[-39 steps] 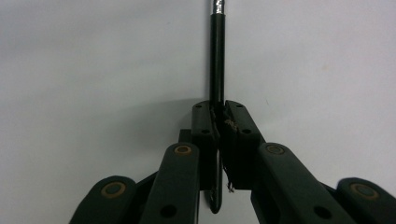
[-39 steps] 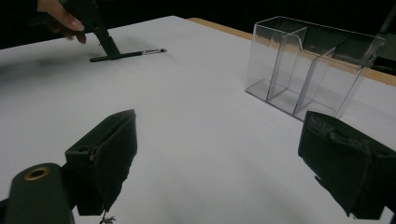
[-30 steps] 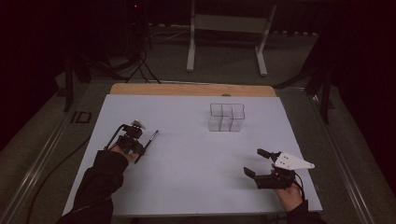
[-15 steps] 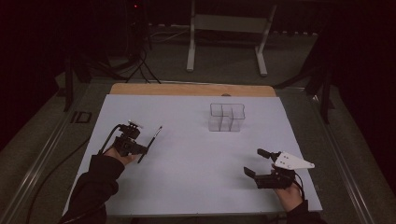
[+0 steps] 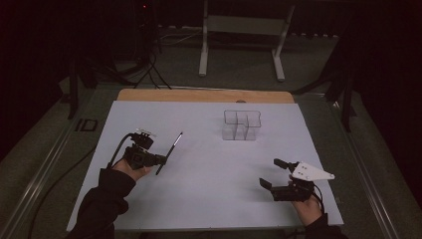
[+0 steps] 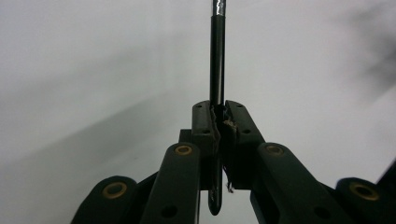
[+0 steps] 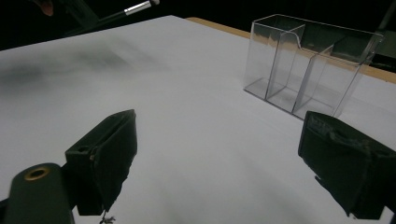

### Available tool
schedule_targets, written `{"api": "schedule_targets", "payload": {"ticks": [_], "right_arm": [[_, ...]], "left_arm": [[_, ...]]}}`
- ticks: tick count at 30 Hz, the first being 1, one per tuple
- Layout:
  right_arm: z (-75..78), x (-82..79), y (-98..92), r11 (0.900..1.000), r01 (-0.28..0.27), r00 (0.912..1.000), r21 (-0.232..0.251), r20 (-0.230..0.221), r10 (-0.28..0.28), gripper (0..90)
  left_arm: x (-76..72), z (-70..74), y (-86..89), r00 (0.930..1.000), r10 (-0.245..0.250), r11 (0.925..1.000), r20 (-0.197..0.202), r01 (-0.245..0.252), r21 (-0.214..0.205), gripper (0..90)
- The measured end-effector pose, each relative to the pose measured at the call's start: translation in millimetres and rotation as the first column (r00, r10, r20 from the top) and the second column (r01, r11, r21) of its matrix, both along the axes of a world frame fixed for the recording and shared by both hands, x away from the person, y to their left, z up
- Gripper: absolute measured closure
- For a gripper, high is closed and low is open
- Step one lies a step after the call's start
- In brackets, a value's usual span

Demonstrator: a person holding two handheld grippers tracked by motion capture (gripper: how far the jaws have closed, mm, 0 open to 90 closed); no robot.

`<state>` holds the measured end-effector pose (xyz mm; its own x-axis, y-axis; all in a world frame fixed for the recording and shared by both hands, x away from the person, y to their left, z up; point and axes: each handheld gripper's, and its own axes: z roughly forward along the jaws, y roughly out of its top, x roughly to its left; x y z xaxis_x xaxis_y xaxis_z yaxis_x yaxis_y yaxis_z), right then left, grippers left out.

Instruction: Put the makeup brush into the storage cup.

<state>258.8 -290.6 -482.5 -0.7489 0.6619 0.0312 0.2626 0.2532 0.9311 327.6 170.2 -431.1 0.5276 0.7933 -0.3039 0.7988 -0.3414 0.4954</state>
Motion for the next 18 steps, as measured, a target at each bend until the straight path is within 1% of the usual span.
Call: {"api": "schedule_targets", "payload": {"ticks": [2, 3, 4, 6, 9, 11, 12, 13, 15, 17, 18], "right_arm": [[-0.4, 0.3, 0.1, 1.0000, 0.000, 1.0000, -0.002, -0.002, 0.000, 11.8], [-0.3, 0.3, 0.1, 1.0000, 0.001, 1.0000, 0.000, -0.002, -0.001, 11.8], [-0.2, 0.3, 0.2, 1.0000, 0.001, 1.0000, 0.001, -0.003, -0.001, 11.8], [-0.3, 0.1, 0.3, 1.0000, 0.003, 1.0000, -0.001, -0.001, -0.003, 11.8], [-0.5, 0.2, 0.6, 1.0000, 0.005, 1.0000, -0.002, -0.001, -0.005, 11.8], [-0.6, 0.3, 0.7, 1.0000, 0.005, 1.0000, -0.003, -0.001, -0.005, 11.8], [-1.0, 0.3, 1.1, 1.0000, 0.006, 1.0000, -0.006, -0.003, -0.006, 11.8], [-1.0, 0.4, 1.1, 1.0000, 0.006, 1.0000, -0.005, -0.003, -0.006, 11.8], [-1.0, 0.5, 1.0, 1.0000, 0.007, 1.0000, -0.003, -0.002, -0.007, 11.8], [-0.9, 0.5, 0.6, 1.0000, 0.008, 1.0000, 0.000, -0.001, -0.008, 11.8], [-0.7, 0.7, 0.1, 0.9999, 0.013, 0.9999, 0.004, 0.001, -0.013, 11.8]], "left_arm": [[-2.6, 2.8, -4.2, 0.9999, -0.010, 0.9998, 0.007, 0.010, -0.018, 85.3], [-3.8, 3.9, -6.1, 0.9998, -0.015, 0.9993, 0.012, 0.015, -0.033, 85.3], [-4.8, 4.6, -8.0, 0.9998, -0.018, 0.9985, 0.009, 0.019, -0.052, 85.3], [-6.5, 5.6, -11.5, 0.9995, -0.026, 0.9972, 0.017, 0.028, -0.069, 85.3], [-9.6, 6.8, -15.9, 0.9991, -0.035, 0.9956, 0.024, 0.037, -0.086, 85.3], [-10.9, 7.2, -17.7, 0.9987, -0.043, 0.9954, 0.028, 0.045, -0.085, 85.3], [-13.7, 7.7, -20.4, 0.9983, -0.047, 0.9939, 0.034, 0.050, -0.099, 85.3], [-15.4, 7.8, -22.0, 0.9981, -0.047, 0.9939, 0.041, 0.051, -0.098, 85.3], [-17.5, 7.3, -24.1, 0.9982, -0.039, 0.9950, 0.045, 0.043, -0.091, 85.3], [-20.1, 6.7, -25.3, 0.9979, -0.028, 0.9927, 0.059, 0.035, -0.116, 85.3], [-21.4, 6.1, -26.5, 0.9975, -0.026, 0.9925, 0.066, 0.033, -0.118, 85.3]]}}
